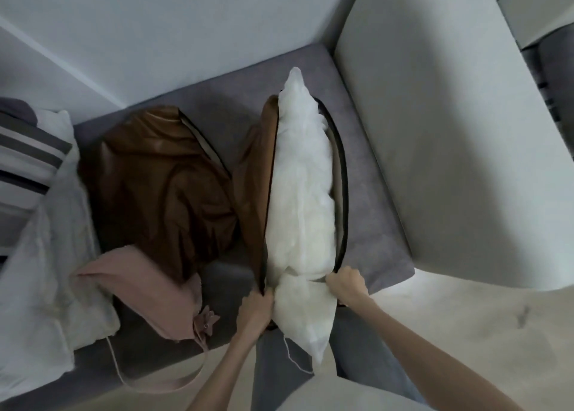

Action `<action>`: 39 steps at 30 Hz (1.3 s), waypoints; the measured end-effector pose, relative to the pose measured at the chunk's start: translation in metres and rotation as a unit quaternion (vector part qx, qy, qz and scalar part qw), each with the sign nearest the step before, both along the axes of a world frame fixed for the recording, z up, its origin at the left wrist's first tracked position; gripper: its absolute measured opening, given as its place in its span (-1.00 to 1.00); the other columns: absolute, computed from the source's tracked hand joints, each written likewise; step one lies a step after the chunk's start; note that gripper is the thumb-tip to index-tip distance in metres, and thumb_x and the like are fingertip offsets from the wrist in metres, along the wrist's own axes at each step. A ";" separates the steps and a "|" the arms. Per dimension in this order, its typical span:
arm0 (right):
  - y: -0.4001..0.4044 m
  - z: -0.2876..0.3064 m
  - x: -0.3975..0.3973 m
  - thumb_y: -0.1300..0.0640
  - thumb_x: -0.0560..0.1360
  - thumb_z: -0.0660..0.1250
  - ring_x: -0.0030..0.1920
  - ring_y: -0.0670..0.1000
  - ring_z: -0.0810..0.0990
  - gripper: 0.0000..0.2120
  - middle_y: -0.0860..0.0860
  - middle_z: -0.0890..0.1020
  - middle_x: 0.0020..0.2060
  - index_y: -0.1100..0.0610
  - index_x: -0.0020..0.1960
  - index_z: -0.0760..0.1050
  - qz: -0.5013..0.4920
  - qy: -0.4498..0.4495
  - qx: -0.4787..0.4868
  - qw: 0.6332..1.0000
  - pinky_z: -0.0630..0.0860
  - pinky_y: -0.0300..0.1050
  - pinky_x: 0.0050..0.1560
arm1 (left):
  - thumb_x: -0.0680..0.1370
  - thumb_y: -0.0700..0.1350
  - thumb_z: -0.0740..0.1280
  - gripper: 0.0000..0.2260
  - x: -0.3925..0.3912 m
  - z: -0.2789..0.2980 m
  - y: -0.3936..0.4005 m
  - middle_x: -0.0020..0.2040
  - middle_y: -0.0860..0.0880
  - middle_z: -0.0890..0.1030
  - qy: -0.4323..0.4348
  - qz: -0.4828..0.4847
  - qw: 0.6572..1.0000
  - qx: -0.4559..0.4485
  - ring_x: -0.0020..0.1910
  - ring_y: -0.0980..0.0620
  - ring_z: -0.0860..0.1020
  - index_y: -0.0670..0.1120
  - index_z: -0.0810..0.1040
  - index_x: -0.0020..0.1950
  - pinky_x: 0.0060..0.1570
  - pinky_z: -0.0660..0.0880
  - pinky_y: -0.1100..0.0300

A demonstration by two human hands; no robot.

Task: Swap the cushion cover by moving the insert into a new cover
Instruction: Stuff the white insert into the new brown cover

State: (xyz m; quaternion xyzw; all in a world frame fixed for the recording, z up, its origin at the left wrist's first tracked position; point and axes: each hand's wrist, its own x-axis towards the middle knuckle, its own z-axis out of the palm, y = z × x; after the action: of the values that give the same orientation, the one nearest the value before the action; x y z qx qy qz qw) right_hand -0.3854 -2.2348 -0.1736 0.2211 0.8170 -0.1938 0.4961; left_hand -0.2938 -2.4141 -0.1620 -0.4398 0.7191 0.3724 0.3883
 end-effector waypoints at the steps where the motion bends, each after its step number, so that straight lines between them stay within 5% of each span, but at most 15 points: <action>1: 0.000 0.003 -0.007 0.09 0.42 0.18 -0.20 0.14 0.53 -0.82 0.09 0.54 -0.24 0.19 -0.25 0.42 -0.021 0.028 0.010 0.999 0.45 -0.09 -0.18 | 0.62 0.06 0.07 -0.55 -0.001 0.003 -0.003 0.31 -0.19 0.50 -0.008 0.010 1.000 0.011 0.22 -0.21 0.48 -0.15 0.38 0.41 0.20 0.43 0.00; 4: 0.010 0.008 -0.032 0.15 0.44 0.19 -0.20 0.15 0.53 -0.84 0.12 0.58 -0.22 0.19 -0.28 0.40 -0.067 0.093 0.011 0.993 0.45 -0.08 -0.18 | 0.60 -0.01 0.09 -0.64 -0.014 0.015 -0.018 0.09 -0.25 0.57 0.031 0.057 0.998 -0.002 -0.06 -0.20 0.58 -0.25 0.50 0.11 -0.04 0.59 -0.09; 8: 0.015 0.017 -0.043 0.11 0.45 0.18 -0.19 0.19 0.52 -0.77 0.09 0.51 -0.32 0.23 -0.30 0.39 -0.051 0.200 0.004 0.978 0.42 -0.06 -0.17 | 0.58 0.08 0.08 -0.56 -0.030 0.024 -0.033 0.09 -0.25 0.57 0.102 0.037 0.990 -0.086 0.04 -0.26 0.55 -0.23 0.54 0.15 0.04 0.48 0.02; 12: 0.020 0.023 0.001 0.13 0.43 0.26 -0.21 0.19 0.60 -0.77 0.08 0.52 -0.39 0.26 -0.32 0.47 0.055 0.038 -0.038 0.997 0.44 -0.16 -0.30 | 0.63 0.03 0.03 -0.55 -0.010 0.026 -0.006 -0.17 -0.25 0.65 0.000 0.081 0.996 0.042 -0.22 -0.21 0.66 -0.32 0.51 0.11 -0.20 0.64 -0.10; 17: 0.014 0.022 0.003 0.17 0.38 0.25 -0.44 0.08 0.46 -0.73 0.02 0.45 -0.52 0.21 -0.46 0.34 -0.010 0.163 -0.066 0.984 0.43 -0.14 -0.40 | 0.57 0.08 0.01 -0.51 0.002 0.015 -0.010 0.05 -0.28 0.60 0.073 0.139 0.987 0.019 -0.01 -0.25 0.58 -0.25 0.55 0.14 0.04 0.56 -0.13; 21: 0.030 0.035 0.025 0.19 0.44 0.21 -0.11 0.22 0.59 -0.79 0.23 0.59 -0.21 0.33 -0.19 0.51 0.038 0.080 -0.046 0.995 0.50 -0.07 -0.12 | 0.60 0.02 0.01 -0.55 0.007 0.020 -0.015 0.07 -0.26 0.61 0.068 0.092 0.993 0.002 0.01 -0.25 0.59 -0.25 0.56 0.15 0.04 0.56 -0.12; 25: 0.023 0.064 0.048 0.05 0.42 0.21 -0.07 0.16 0.53 -0.83 0.05 0.56 -0.03 0.03 0.00 0.40 0.061 0.259 -0.120 0.957 0.41 -0.02 -0.11 | 0.61 0.03 0.03 -0.57 0.013 0.025 -0.018 -0.26 -0.21 0.64 0.063 0.110 0.992 -0.005 -0.46 -0.11 0.65 -0.26 0.54 0.06 -0.50 0.57 0.08; 28: 0.012 0.086 0.075 -0.16 0.38 0.29 -0.05 -0.02 0.51 -0.42 -0.14 0.35 0.19 -0.20 0.35 0.17 0.240 0.364 -0.245 0.866 0.49 -0.04 -0.20 | 0.62 0.01 0.04 -0.58 0.021 0.033 -0.009 -0.21 -0.19 0.64 0.061 0.066 0.996 0.023 -0.39 -0.12 0.65 -0.26 0.55 0.09 -0.49 0.58 0.14; 31: -0.005 0.071 0.080 -0.12 0.39 0.35 0.11 0.14 0.53 -0.32 0.01 0.36 0.24 -0.13 0.41 0.12 0.439 0.250 -0.160 0.848 0.50 0.05 -0.11 | 0.63 0.06 0.02 -0.53 0.029 0.033 0.002 -0.19 -0.09 0.61 0.073 0.005 0.997 -0.005 -0.30 -0.07 0.61 -0.24 0.59 0.11 -0.48 0.49 0.29; 35: -0.031 0.051 0.044 0.24 0.41 0.29 0.02 0.24 0.58 -0.55 0.18 0.60 0.05 0.12 0.30 0.38 0.329 0.213 -0.156 0.907 0.46 -0.05 -0.13 | 0.64 0.14 0.00 -0.49 0.040 0.029 0.007 -0.22 -0.14 0.67 0.083 -0.003 0.997 -0.007 -0.29 -0.09 0.66 -0.22 0.58 -0.01 -0.32 0.64 0.06; 39: -0.060 0.052 0.021 0.29 0.39 0.21 -0.18 0.29 0.58 -0.78 0.25 0.60 -0.17 0.25 0.03 0.44 0.233 0.255 -0.186 0.920 0.57 0.20 -0.20 | 0.60 0.05 0.10 -0.61 0.045 0.026 0.005 -0.20 -0.12 0.66 0.108 0.003 0.993 -0.056 -0.29 -0.06 0.66 -0.21 0.59 0.02 -0.21 0.64 -0.01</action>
State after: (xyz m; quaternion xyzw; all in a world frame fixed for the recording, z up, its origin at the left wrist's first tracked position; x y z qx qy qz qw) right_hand -0.3648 -2.2947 -0.1212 -0.1288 0.8934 -0.2707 0.3347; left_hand -0.2486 -2.4086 -0.1359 -0.4204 0.7753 0.3775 0.2822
